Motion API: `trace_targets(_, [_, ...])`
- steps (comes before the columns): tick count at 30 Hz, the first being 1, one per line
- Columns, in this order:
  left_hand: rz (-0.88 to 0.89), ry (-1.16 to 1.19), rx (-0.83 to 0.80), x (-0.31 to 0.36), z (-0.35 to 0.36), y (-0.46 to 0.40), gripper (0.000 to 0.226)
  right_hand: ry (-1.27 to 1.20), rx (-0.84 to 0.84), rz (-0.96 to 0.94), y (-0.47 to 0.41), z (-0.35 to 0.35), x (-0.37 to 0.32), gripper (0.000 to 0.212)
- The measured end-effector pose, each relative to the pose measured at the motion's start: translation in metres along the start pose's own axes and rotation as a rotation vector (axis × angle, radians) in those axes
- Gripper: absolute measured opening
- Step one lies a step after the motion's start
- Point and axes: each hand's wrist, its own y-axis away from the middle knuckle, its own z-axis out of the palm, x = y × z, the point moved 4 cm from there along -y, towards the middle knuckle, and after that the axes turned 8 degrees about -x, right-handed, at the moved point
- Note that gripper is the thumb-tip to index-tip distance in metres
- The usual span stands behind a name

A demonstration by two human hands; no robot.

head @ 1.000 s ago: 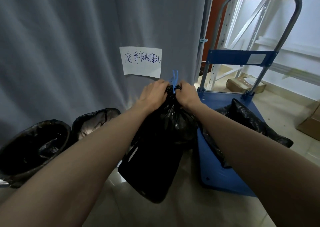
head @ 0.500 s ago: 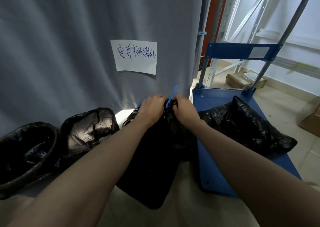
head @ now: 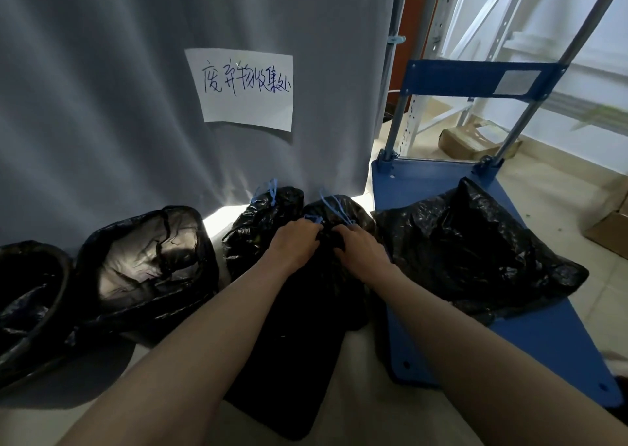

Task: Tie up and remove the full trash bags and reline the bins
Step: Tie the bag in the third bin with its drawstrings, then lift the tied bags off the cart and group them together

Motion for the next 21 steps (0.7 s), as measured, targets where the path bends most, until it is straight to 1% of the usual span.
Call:
trace_targets(2, [-0.017, -0.023, -0.028, -0.006, 0.005, -0.003, 0.036, 0.041, -0.026, -0.011, -0.006, 0.011, 0.003, 0.051])
trace_targets(4, [-0.015, -0.061, -0.031, -0.015, 0.006, -0.005, 0.039, 0.106, -0.096, -0.061, -0.012, 0.025, 0.002, 0.057])
trace_targets(6, [0.041, -0.114, -0.016, -0.026, 0.003, -0.006, 0.046, 0.179, -0.16, -0.116, -0.019, 0.04, 0.001, 0.063])
trace_targets(8, [0.137, -0.201, -0.06, -0.035, 0.003, -0.006, 0.051, 0.245, -0.171, -0.155, -0.025, 0.049, 0.001, 0.066])
trace_targets(10, [0.229, -0.336, -0.159, -0.039, 0.007, -0.009, 0.044, 0.298, -0.162, -0.164, -0.032, 0.056, 0.002, 0.067])
trace_targets(12, [0.264, -0.428, -0.227, -0.039, 0.015, -0.017, 0.037, 0.332, -0.171, -0.145, -0.038, 0.061, 0.005, 0.07])
trace_targets(16, [0.217, -0.475, -0.295, -0.028, 0.029, -0.034, 0.033, 0.328, -0.237, -0.071, -0.044, 0.066, 0.015, 0.075])
trace_targets(18, [0.199, -0.468, -0.275, -0.021, 0.03, -0.038, 0.03, 0.314, -0.255, -0.046, -0.044, 0.062, 0.015, 0.075])
trace_targets(19, [0.203, -0.451, -0.245, -0.017, 0.028, -0.038, 0.029, 0.303, -0.234, -0.042, -0.043, 0.057, 0.014, 0.071])
trace_targets(21, [0.219, -0.401, -0.151, -0.012, 0.021, -0.034, 0.031, 0.272, -0.138, -0.045, -0.037, 0.043, 0.009, 0.06])
